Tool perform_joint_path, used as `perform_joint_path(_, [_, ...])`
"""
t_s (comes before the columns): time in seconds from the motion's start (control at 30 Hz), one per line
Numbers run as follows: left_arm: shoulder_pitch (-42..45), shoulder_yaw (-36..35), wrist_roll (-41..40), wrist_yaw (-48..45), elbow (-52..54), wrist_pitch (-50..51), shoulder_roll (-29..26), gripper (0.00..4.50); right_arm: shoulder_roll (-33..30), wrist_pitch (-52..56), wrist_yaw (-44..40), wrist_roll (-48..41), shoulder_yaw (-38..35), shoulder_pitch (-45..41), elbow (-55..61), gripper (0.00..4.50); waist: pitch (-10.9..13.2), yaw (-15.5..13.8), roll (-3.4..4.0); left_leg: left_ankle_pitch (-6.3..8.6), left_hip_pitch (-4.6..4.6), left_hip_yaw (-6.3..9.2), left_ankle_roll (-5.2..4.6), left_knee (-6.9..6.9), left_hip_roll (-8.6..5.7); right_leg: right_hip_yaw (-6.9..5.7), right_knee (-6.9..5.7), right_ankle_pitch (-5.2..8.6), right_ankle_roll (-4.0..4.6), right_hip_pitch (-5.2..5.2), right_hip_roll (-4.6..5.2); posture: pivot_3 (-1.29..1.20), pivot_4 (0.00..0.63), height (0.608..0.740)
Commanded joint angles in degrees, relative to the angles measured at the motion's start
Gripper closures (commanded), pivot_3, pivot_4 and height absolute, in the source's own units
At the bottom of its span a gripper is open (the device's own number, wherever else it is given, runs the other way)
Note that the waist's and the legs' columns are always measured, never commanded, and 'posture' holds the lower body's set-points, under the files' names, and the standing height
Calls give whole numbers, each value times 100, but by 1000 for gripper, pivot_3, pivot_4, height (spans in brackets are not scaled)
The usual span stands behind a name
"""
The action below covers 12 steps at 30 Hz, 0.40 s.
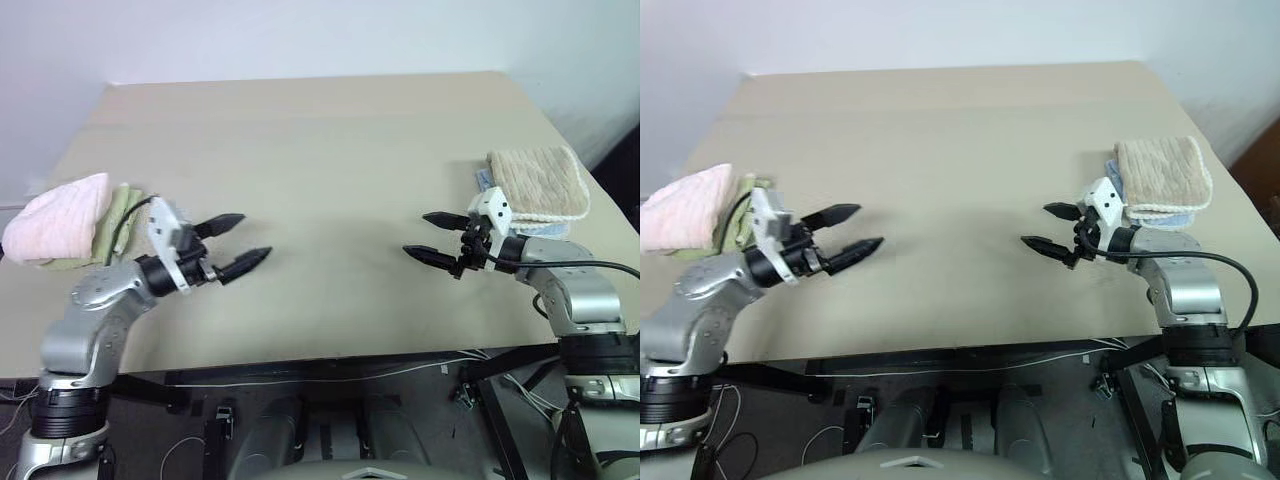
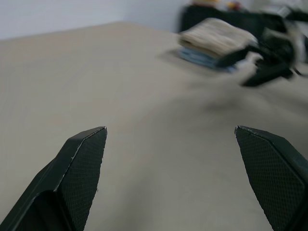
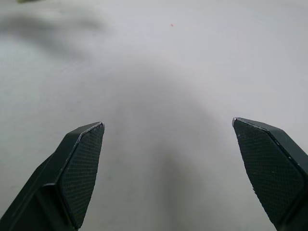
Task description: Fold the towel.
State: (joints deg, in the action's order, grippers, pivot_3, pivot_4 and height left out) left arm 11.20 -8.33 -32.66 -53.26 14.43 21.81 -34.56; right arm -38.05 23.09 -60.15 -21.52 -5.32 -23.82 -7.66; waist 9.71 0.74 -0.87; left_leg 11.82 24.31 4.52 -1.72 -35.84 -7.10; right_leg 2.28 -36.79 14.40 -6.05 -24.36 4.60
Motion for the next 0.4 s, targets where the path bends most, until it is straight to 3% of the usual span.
perform_joint_path(0.03, [168, 124, 207, -302, -171, -550, 14, 24, -54, 316, -123, -309, -49, -51, 402, 0, 3, -5, 5, 0, 0, 1, 0, 1, 0, 0, -1, 3, 5, -2, 0, 0, 150, 740])
perform_joint_path(0.4, [192, 167, 604, -314, -702, -1101, 17, 24, -95, 456, -376, -349, 52, -273, 321, 0, 3, -19, 4, 1, 4, 3, -3, 1, 0, -4, 14, -1, -2, 2, 0, 0, 150, 740])
